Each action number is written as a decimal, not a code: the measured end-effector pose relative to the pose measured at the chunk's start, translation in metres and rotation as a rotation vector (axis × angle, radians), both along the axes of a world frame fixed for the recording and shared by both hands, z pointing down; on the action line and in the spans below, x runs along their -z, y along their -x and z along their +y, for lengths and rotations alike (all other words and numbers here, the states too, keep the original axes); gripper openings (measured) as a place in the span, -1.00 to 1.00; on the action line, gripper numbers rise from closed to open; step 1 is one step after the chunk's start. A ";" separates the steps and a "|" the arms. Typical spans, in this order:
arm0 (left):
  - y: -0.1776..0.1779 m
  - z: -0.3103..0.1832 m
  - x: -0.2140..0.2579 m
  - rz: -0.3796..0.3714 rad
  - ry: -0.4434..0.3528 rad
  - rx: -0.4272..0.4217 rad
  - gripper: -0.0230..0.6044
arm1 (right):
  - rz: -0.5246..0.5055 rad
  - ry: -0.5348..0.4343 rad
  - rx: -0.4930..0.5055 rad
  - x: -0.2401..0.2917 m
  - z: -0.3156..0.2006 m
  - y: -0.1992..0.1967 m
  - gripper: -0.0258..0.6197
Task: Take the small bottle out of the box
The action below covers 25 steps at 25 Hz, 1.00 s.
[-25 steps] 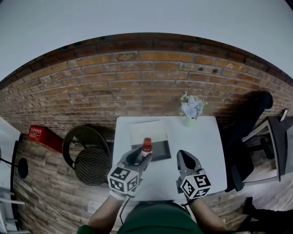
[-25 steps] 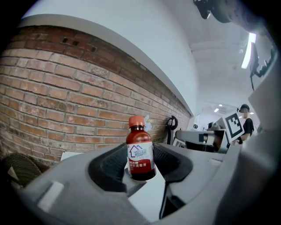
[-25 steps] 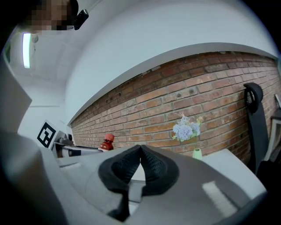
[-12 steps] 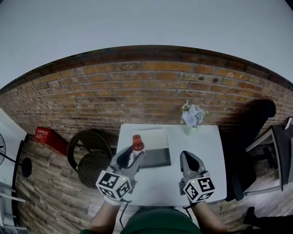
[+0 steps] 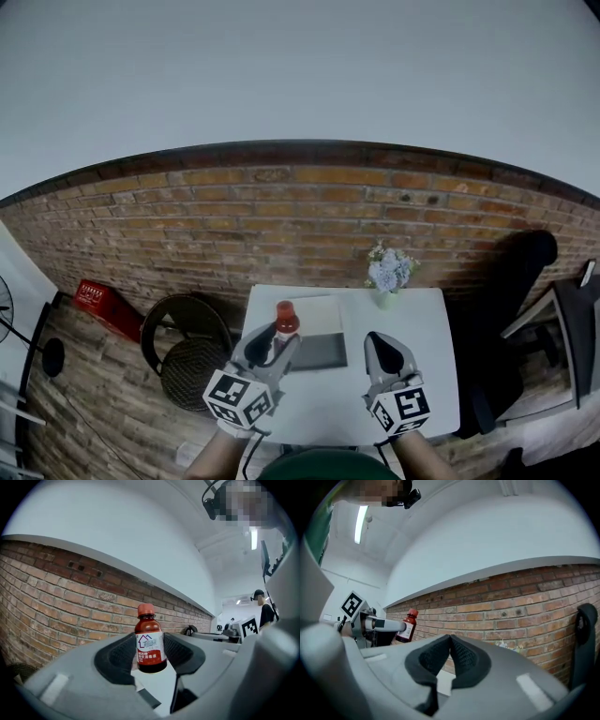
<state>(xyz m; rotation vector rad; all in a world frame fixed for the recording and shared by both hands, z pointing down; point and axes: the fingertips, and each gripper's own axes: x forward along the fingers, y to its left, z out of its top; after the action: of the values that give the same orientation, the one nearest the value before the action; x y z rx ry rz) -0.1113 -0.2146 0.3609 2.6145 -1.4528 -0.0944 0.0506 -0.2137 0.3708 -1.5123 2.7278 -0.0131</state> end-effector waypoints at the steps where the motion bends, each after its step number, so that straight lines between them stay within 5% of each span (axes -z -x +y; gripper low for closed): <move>1: 0.000 0.001 0.002 0.001 -0.001 0.000 -0.30 | -0.001 -0.004 -0.004 0.002 0.001 -0.002 -0.91; 12: 0.005 0.015 0.011 -0.006 0.014 0.017 -0.30 | -0.071 0.067 -0.072 0.000 0.003 -0.030 -0.91; 25: 0.002 0.006 0.003 -0.009 0.009 0.018 -0.30 | -0.054 0.044 -0.040 -0.003 0.001 -0.022 -0.91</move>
<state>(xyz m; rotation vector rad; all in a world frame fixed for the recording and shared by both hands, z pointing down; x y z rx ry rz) -0.1130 -0.2082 0.3579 2.5983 -1.4766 -0.0773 0.0726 -0.2127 0.3743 -1.5525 2.6723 -0.1124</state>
